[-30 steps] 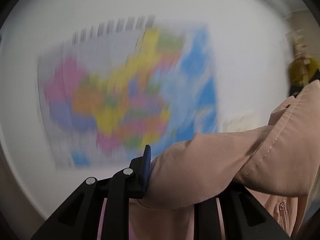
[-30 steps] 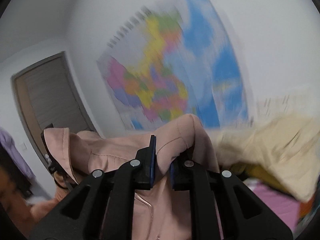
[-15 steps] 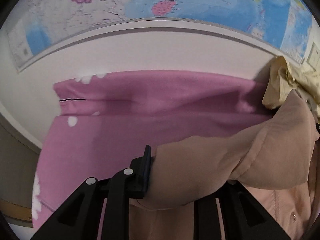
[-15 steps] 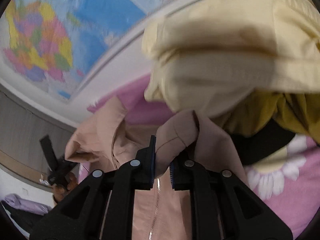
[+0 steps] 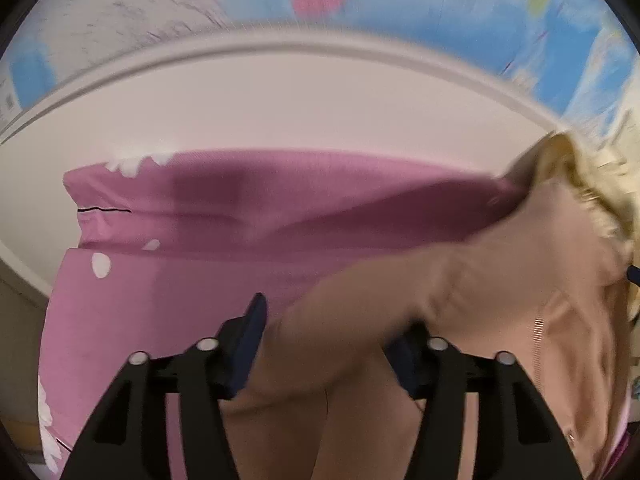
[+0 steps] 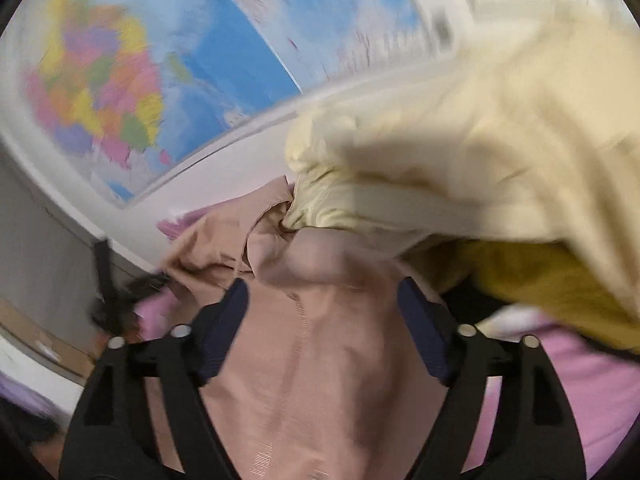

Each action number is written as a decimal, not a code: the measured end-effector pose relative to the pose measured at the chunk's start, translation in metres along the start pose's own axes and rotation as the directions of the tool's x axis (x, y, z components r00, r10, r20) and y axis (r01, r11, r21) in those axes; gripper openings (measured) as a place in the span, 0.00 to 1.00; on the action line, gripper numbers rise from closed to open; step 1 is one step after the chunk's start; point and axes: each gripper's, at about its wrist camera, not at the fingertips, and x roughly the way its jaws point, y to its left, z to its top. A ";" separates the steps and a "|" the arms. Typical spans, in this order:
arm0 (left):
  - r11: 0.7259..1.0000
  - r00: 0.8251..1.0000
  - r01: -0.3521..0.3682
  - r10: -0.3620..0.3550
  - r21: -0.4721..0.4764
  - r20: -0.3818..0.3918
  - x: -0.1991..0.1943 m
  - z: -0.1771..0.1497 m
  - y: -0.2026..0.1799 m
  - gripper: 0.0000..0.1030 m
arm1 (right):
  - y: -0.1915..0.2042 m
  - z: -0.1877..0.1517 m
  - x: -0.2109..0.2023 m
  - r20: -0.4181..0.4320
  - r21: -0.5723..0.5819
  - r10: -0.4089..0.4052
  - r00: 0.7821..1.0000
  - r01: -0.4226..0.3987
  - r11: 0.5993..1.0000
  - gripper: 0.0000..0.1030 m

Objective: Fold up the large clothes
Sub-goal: 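Lift the pink jacket with the right tool while the left tool grasps its other side, then lay the pink jacket flat on the bed and open both tools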

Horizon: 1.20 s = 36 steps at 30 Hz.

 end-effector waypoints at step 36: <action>0.976 0.999 -0.033 0.034 0.214 -0.002 -0.090 -0.193 0.020 0.02 | -0.051 -0.115 -0.084 0.033 0.060 -0.168 0.985 0.166 0.984 0.61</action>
